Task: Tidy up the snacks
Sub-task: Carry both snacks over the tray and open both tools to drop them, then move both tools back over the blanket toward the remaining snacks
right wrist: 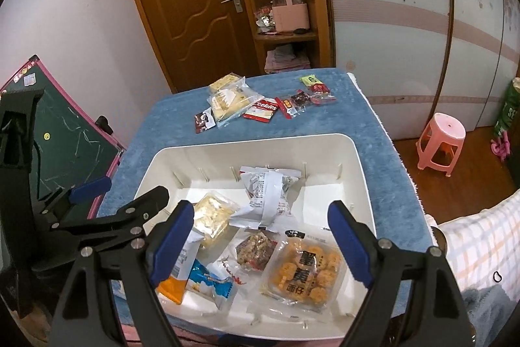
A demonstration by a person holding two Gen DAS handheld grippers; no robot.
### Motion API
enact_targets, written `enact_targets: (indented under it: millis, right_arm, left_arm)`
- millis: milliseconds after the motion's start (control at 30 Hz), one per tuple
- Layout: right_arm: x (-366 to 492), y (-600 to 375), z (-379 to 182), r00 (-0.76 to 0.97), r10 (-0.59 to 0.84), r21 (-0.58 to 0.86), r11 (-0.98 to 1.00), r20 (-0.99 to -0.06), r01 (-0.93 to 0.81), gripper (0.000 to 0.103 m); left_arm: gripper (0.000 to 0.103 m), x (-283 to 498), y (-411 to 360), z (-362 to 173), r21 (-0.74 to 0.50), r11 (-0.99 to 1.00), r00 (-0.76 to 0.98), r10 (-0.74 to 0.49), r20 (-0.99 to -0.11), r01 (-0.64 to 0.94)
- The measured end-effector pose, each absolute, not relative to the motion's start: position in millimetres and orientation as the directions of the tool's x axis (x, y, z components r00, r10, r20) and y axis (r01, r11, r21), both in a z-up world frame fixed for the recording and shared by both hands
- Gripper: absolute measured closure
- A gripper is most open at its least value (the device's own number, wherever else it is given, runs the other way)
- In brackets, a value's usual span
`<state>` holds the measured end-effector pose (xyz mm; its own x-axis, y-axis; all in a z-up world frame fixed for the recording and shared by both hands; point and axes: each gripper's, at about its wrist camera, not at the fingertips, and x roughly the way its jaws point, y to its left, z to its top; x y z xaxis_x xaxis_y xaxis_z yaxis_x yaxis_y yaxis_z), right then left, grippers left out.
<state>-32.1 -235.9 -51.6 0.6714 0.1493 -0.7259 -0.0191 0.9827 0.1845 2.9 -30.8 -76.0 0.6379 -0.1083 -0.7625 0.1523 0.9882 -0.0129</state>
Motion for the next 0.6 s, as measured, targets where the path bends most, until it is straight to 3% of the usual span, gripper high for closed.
enact_targets:
  millis: [333, 600]
  right_arm:
    - [-27.7, -234.5, -55.5, 0.685, 0.131, 0.181, 0.983, -0.717, 0.002, 0.018]
    - [-26.8, -229.0, -53.0, 0.731, 0.100, 0.152, 0.988, -0.675, 0.005, 0.018]
  left_arm:
    - [0.012, 6.0, -29.1, -80.1, -0.016, 0.989, 0.635, -0.105, -0.765, 0.145]
    - [0.013, 6.7, -28.7, -80.8, 0.044, 0.992, 0.698, -0.051, -0.715, 0.118]
